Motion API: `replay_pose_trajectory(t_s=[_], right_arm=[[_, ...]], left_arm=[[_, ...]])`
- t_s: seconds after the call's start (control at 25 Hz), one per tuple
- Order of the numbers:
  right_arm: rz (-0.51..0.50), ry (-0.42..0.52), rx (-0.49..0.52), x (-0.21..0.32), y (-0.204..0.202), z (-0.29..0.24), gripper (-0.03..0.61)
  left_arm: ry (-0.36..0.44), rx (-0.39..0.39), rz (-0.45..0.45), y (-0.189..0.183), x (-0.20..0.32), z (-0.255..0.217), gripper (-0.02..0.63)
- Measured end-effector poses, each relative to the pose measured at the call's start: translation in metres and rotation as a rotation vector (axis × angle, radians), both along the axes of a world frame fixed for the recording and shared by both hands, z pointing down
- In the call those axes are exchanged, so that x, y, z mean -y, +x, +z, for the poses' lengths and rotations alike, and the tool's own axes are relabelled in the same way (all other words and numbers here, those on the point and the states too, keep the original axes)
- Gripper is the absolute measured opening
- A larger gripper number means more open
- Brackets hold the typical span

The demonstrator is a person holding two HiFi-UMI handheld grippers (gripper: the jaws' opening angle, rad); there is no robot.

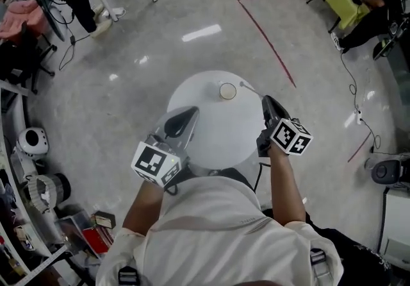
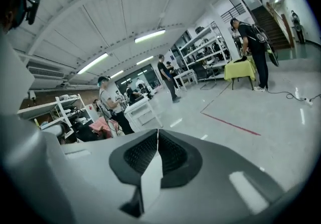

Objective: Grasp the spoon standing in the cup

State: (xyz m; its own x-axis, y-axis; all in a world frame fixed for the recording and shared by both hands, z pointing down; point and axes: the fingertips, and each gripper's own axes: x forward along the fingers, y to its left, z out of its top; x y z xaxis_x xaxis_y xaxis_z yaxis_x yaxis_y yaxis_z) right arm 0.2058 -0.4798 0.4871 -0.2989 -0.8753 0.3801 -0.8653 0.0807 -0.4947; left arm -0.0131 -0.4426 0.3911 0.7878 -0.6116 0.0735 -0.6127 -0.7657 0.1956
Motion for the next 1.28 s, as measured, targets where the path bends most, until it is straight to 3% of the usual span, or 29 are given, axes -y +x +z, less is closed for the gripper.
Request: replay_pose_trajectory(t_s=[0.28, 0.44, 0.6, 1.28], right_arm=[[-0.018, 0.266, -0.080, -0.062, 0.002, -0.091, 0.009], [-0.030, 0.356, -0.153, -0.088, 0.002, -0.128, 0.009], [-0.034, 0.380, -0.215, -0.101, 0.008, -0.141, 0.009], [-0.071, 0.380, -0.218, -0.099, -0.001, -0.142, 0.011]], left_arm=[[0.070, -0.020, 0.057, 0.021, -0.029, -0.042, 0.003], [0.101, -0.019, 0.077, 0.033, -0.039, -0.062, 0.002], [0.119, -0.022, 0.091, 0.042, -0.047, -0.071, 0.002], [0.136, -0.017, 0.079, 0.039, -0.053, -0.074, 0.003]])
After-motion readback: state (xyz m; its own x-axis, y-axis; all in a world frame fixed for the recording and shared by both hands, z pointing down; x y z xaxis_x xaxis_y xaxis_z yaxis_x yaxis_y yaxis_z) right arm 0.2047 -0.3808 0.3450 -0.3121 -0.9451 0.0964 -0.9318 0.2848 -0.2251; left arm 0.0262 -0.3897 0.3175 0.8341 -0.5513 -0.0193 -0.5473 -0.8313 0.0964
